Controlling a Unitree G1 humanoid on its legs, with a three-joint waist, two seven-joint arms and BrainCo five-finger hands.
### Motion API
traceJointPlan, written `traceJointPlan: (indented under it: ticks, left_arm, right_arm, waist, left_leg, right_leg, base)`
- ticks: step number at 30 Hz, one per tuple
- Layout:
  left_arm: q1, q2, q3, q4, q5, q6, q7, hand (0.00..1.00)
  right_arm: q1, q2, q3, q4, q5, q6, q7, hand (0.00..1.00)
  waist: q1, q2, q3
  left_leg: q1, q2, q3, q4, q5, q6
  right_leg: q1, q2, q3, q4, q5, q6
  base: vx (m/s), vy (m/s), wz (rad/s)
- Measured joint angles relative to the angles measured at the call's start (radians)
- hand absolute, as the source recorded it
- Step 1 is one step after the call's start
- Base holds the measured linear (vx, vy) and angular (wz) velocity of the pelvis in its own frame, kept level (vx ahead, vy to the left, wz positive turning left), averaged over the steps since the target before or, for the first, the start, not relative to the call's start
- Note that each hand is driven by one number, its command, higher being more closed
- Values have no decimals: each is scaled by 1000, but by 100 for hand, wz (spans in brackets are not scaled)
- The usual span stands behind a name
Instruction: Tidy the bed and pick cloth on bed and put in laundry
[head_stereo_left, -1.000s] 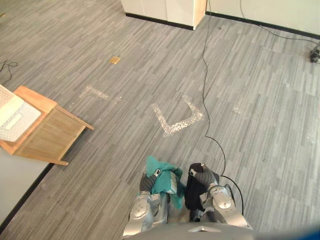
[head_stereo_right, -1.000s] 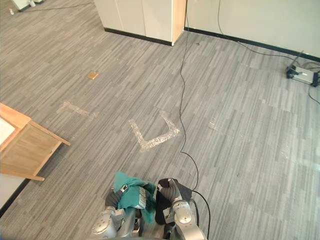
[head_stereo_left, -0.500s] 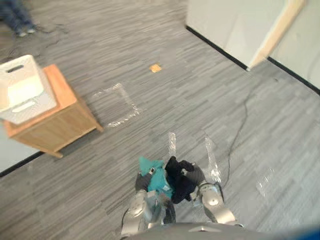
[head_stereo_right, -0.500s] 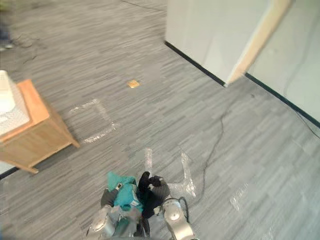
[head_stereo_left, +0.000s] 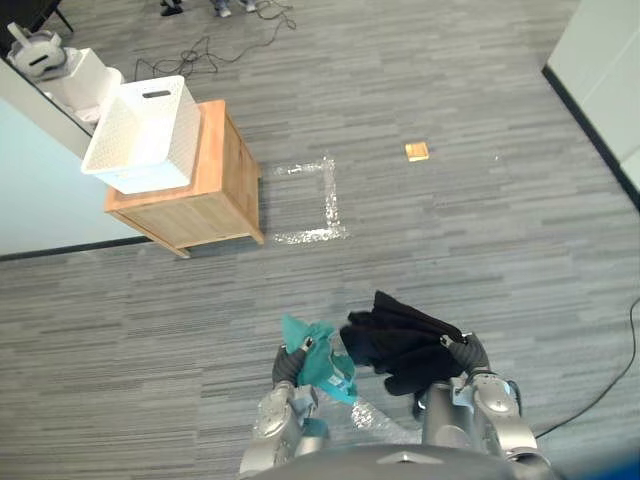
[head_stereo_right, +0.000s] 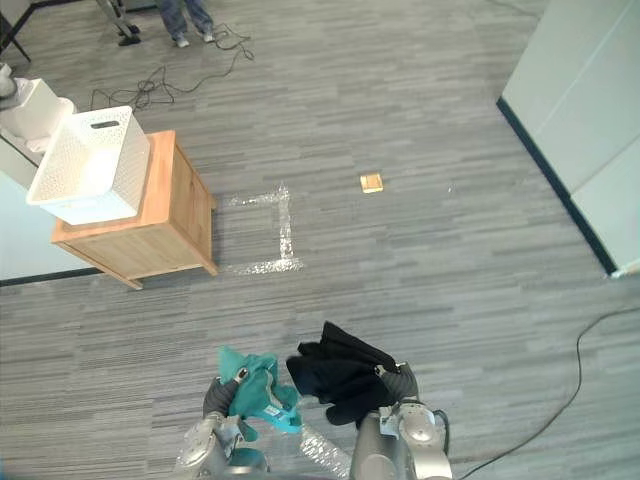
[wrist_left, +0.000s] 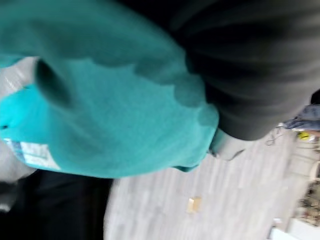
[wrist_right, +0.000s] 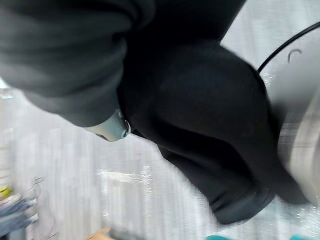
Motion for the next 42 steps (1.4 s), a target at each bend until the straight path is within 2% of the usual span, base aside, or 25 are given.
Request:
traceJointPlan:
  ticks: [1,2,4,6,8,10,13,14,16,17,19,21,24,25,27,28,30,31,32,33,35,37,39,40,42]
  left_arm:
    - [7,-12,12,16,-3,8,1,100]
    - [12,-16,13,16,-3,8,0,100]
    - [10,-39,33,14,-12,11,-2,100]
    - [36,-40,42,13,-48,15,-5,100]
    - [38,-39,41,-19,-57,14,-4,100]
    - [26,-40,17,-79,-56,3,-18,100]
    - [1,-41,5,-109,-50,2,-29,100]
    - [0,-41,5,-110,-45,3,-32,100]
    - [2,-40,-2,-114,-36,6,-35,100]
    - [14,-37,1,-121,-16,10,-35,100]
    - [3,-29,8,-152,0,24,-29,100]
    - [5,-29,23,-201,7,25,-20,100]
    - [5,-20,68,-226,35,25,-15,100]
    - [6,-16,66,-225,39,25,-16,100]
    - [13,10,67,-225,67,25,-16,100]
    - [21,39,67,-223,76,29,-16,100]
    - [39,63,65,-224,77,37,-15,100]
    - [38,71,73,-223,77,40,-12,100]
    - [35,72,77,-223,77,41,-10,100]
    - [32,70,75,-222,77,42,1,100]
    - [33,65,73,-222,76,42,7,100]
    - [33,65,70,-222,76,42,7,100]
    - [27,61,61,-221,77,42,6,100]
    - [17,59,60,-214,77,42,6,100]
    - [11,60,64,-204,77,42,6,100]
  right_arm:
    - [-8,-13,14,2,0,5,9,100]
    - [-16,-15,14,-4,0,5,16,100]
    - [-22,-76,6,-135,27,7,48,100]
    - [-4,-93,-3,-222,89,-25,23,100]
    - [14,-64,7,-244,87,-87,-3,100]
    - [24,-20,16,-222,88,-88,1,100]
    - [40,-16,24,-196,109,-34,20,100]
    - [47,-16,24,-196,109,-26,26,100]
    - [55,-18,23,-195,109,-20,29,100]
    - [45,-11,22,-173,108,-18,28,100]
    - [44,4,16,-167,108,-12,27,100]
    - [20,9,10,-170,96,-10,25,100]
    - [4,20,10,-172,57,-13,23,100]
    - [5,26,7,-170,46,-12,20,100]
    - [18,31,12,-166,31,-11,10,100]
    - [22,49,16,-161,15,-9,4,100]
    - [22,59,17,-152,7,-9,-4,100]
    - [13,65,20,-153,6,-9,-7,100]
    - [9,67,26,-154,6,-9,-7,100]
    - [5,73,31,-164,5,-9,-7,100]
    - [2,87,38,-174,3,-9,-7,100]
    - [-1,91,56,-175,-3,-10,-5,100]
    - [-4,89,52,-179,-3,-9,-5,100]
    - [-7,86,51,-185,-2,-9,-5,100]
    - [-7,81,50,-208,0,-6,-5,100]
  waist:
    - [8,35,-12]
    - [8,44,-13]
    - [6,97,17]
    - [18,107,20]
    - [13,95,21]
    - [14,87,21]
    - [22,62,23]
    - [27,46,29]
    - [24,38,32]
    - [31,10,35]
    - [27,-24,22]
    - [42,-35,18]
    - [54,-52,6]
    - [54,-42,-6]
    - [53,-77,-14]
    - [43,-112,-16]
    - [22,-116,-21]
    - [21,-119,-25]
    - [21,-116,-23]
    - [19,-98,-13]
    - [11,-77,-2]
    - [0,-62,-2]
    - [-11,-42,-9]
    - [-13,-34,-5]
    - [-20,-35,-6]
  left_leg:
    - [-39,55,-23,113,-14,3]
    - [-85,71,-27,189,11,-5]
    - [-266,155,54,530,184,4]
    - [-339,202,213,725,134,54]
    - [-383,170,309,762,75,53]
    - [-462,112,363,654,3,26]
    - [-506,30,451,344,-6,20]
    - [-505,-5,479,234,28,28]
    - [-494,-53,523,-4,186,50]
    - [-465,-92,542,-68,285,142]
    - [-468,-123,548,-69,288,191]
    - [-442,-117,543,-54,264,212]
    - [-382,-120,556,-48,190,156]
    - [-343,-119,550,-80,153,139]
    - [-271,-154,543,-142,134,134]
    - [-232,-186,521,-161,121,140]
    - [-190,-188,465,-162,104,150]
    - [-173,-180,431,-157,86,155]
    - [-158,-175,413,-161,82,152]
    - [-127,-156,379,-172,73,146]
    - [-73,-131,338,-188,72,143]
    - [-32,-105,302,-194,64,132]
    - [-20,-75,273,-195,33,95]
    - [-3,-56,248,-194,6,72]
    - [32,-33,220,-193,-42,26]
  right_leg:
    - [39,35,-64,7,-47,-6]
    - [54,45,-88,2,-61,-16]
    - [172,98,-161,-86,-76,-53]
    - [280,125,-163,-179,-72,-98]
    - [384,124,-179,-279,-63,-100]
    - [474,123,-217,-374,-55,-88]
    - [550,102,-250,-451,-49,-66]
    - [567,82,-259,-461,-55,-48]
    - [609,66,-272,-469,-74,-4]
    - [643,44,-270,-471,-94,30]
    - [642,18,-264,-465,-49,74]
    - [644,18,-214,-454,-29,71]
    - [640,3,-163,-391,45,63]
    - [598,-8,-149,-252,45,64]
    - [475,-73,-112,59,83,51]
    - [408,-118,-94,225,190,31]
    - [348,-136,-97,373,380,-1]
    - [281,-137,-98,488,263,-6]
    - [252,-131,-101,520,205,-8]
    - [210,-109,-126,534,113,-23]
    - [157,-84,-171,457,14,-21]
    - [105,-36,-189,190,-29,-25]
    - [77,17,-156,-78,3,-13]
    - [64,41,-101,-260,77,-5]
    - [49,35,2,-423,155,28]
  base:
    - [304,-267,62]
    - [393,-392,80]
    - [302,-323,64]
    - [338,-173,1]
    - [352,-128,14]
    - [364,-80,29]
    - [432,20,26]
    - [427,83,22]
    - [405,123,22]
    - [469,141,32]
    - [460,123,54]
    - [405,126,17]
    - [244,68,-12]
    - [283,119,13]
    - [275,87,26]
    - [232,25,45]
    - [371,24,77]
    - [413,14,77]
    - [420,8,78]
    - [405,-16,81]
    - [384,-59,80]
    - [464,-173,75]
    - [379,-198,74]
    - [463,-307,81]
    - [480,-361,75]
